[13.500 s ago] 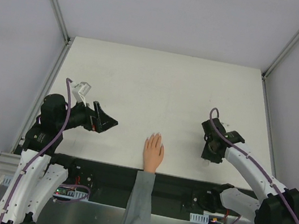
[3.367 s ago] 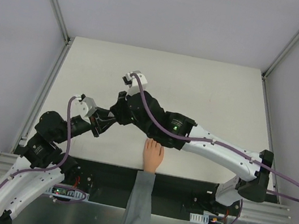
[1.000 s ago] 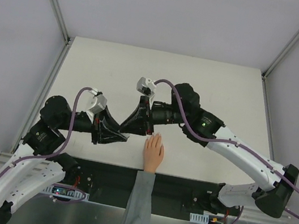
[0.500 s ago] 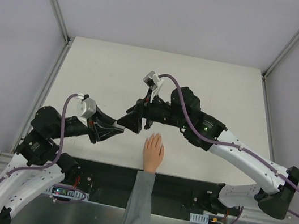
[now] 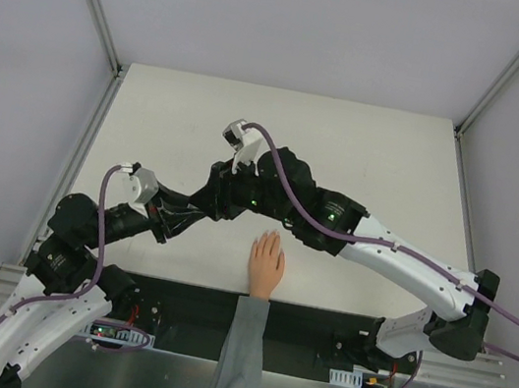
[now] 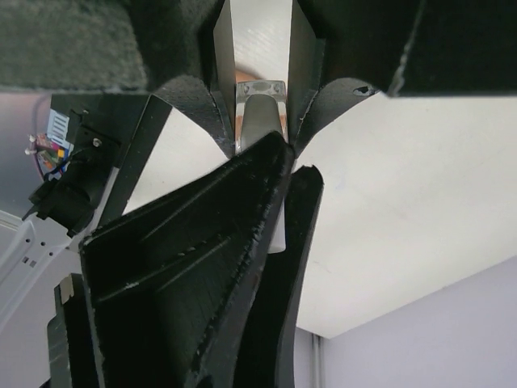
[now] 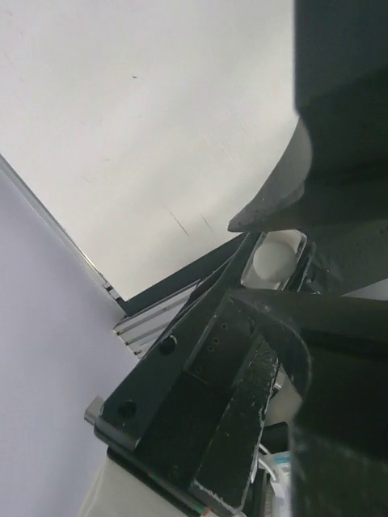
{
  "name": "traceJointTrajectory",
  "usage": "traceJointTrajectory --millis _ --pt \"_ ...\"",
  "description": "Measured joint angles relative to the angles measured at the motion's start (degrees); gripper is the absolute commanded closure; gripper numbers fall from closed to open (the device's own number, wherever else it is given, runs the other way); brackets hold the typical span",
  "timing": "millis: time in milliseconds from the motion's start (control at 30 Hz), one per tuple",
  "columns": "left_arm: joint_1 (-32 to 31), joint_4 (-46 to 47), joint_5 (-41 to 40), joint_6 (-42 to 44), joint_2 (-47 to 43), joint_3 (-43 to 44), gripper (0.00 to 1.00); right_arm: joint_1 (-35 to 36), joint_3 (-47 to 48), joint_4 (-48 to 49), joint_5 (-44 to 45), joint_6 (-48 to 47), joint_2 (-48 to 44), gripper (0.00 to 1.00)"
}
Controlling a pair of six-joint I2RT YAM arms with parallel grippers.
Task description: Paint the nails
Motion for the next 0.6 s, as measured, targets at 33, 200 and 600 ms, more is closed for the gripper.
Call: traceJointTrajectory --millis 33,200,600 --pt "0.0 -0.3 -0.3 0.1 -0.1 0.0 1.00 0.1 0.0 0.0 0.2 0.7 0.6 0.79" --pt "0.0 -0.5 0.7 -0.1 -0.2 -0.7 1.00 0.2 0.2 -0.4 1.7 0.2 1.2 1.00" --pt "0.2 1.7 20.9 -9.4 4.5 2.0 1.00 -7.8 -10.7 12.9 -39.4 -11.7 -4.6 0.82"
